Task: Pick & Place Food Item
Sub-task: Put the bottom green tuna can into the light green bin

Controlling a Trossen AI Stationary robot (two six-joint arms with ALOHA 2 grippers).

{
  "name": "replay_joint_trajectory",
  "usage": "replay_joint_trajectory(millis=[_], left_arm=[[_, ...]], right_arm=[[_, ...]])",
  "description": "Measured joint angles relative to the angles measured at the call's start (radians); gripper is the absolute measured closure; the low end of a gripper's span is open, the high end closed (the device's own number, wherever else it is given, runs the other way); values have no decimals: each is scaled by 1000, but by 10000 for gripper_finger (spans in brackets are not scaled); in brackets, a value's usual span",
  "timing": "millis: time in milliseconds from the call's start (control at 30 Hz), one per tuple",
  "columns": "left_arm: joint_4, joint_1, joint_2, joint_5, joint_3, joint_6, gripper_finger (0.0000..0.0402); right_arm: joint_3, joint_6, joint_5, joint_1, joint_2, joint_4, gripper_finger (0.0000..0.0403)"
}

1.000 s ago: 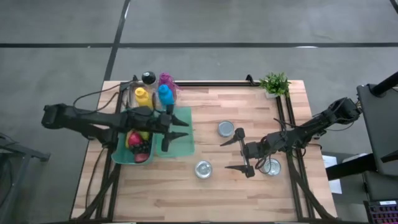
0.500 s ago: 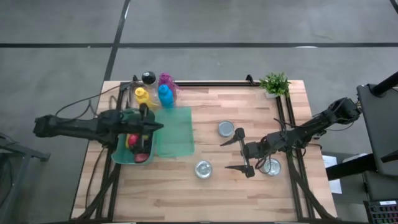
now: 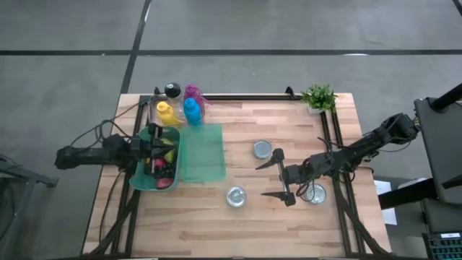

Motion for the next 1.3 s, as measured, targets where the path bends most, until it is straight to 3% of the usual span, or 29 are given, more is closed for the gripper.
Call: replay_joint_trajectory(millis=[700, 1000, 1300], left_arm=[[-194, -2, -17, 4, -12, -5, 399], [-287, -2, -17, 4, -13, -136, 399], [-329, -2, -12, 4, -13, -142, 399]], right_arm=[[0, 0, 0, 0, 0, 0, 3], [0, 0, 0, 0, 0, 0, 3], [0, 0, 0, 0, 0, 0, 3]])
